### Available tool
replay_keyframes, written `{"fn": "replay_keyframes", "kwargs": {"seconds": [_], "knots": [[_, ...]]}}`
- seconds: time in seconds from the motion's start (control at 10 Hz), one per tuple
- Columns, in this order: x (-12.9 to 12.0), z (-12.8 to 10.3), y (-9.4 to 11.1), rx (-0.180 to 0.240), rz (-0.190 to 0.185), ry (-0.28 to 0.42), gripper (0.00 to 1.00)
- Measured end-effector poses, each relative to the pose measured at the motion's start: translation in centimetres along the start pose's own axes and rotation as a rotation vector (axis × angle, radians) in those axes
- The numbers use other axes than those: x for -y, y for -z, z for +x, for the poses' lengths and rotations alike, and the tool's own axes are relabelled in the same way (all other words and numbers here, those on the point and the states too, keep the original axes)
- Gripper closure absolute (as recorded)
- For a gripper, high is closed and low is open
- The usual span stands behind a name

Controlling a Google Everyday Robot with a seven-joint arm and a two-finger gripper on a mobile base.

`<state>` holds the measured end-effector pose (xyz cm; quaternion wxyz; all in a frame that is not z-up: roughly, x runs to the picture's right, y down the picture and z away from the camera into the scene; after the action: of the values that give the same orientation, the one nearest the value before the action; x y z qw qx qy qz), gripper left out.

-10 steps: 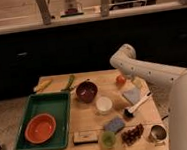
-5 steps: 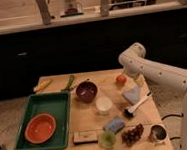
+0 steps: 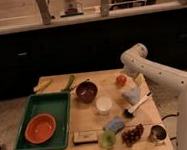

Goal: Place apple in paper cup

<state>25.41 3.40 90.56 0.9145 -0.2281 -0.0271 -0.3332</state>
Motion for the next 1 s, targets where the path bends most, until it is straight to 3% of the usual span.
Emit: {"fn": "replay_keyframes", "kwargs": {"seconds": [0.5, 1.0], "knots": [[1.3, -0.8, -2.0, 0.074, 0.041, 0.038, 0.20], [1.7, -1.2, -3.1, 0.112, 0.055, 0.054, 0.20]]}}
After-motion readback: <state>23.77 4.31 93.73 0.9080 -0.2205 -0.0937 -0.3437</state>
